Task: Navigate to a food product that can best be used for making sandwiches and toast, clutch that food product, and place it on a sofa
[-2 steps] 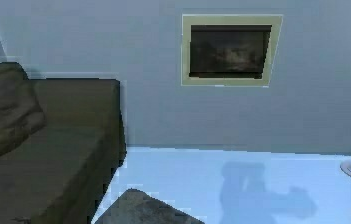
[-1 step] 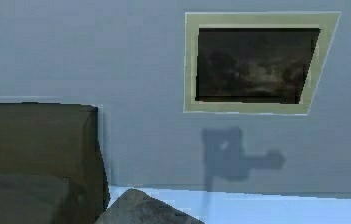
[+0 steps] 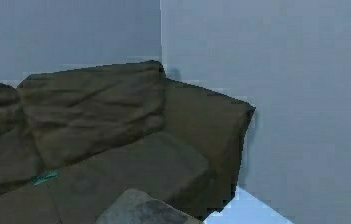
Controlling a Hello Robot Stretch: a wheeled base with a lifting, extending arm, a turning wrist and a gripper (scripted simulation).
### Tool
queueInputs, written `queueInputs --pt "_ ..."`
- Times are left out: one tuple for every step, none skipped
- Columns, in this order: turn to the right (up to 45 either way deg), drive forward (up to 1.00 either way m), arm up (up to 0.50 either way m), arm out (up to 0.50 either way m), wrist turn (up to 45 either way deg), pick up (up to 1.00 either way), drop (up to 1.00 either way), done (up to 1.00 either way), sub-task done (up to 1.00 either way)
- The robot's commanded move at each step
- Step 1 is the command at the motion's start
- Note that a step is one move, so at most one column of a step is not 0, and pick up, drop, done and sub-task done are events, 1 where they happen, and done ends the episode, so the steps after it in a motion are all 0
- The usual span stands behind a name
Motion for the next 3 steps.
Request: queueInputs --pt "-45.0 0.00 0.00 0.00 0.0 0.00 0.00 0.00 0.00" --pt "-45.0 0.00 0.00 0.00 0.0 0.00 0.00 0.00 0.00" --pt "-30.0 0.00 0.00 0.00 0.0 0.00 0.00 0.00 0.00"
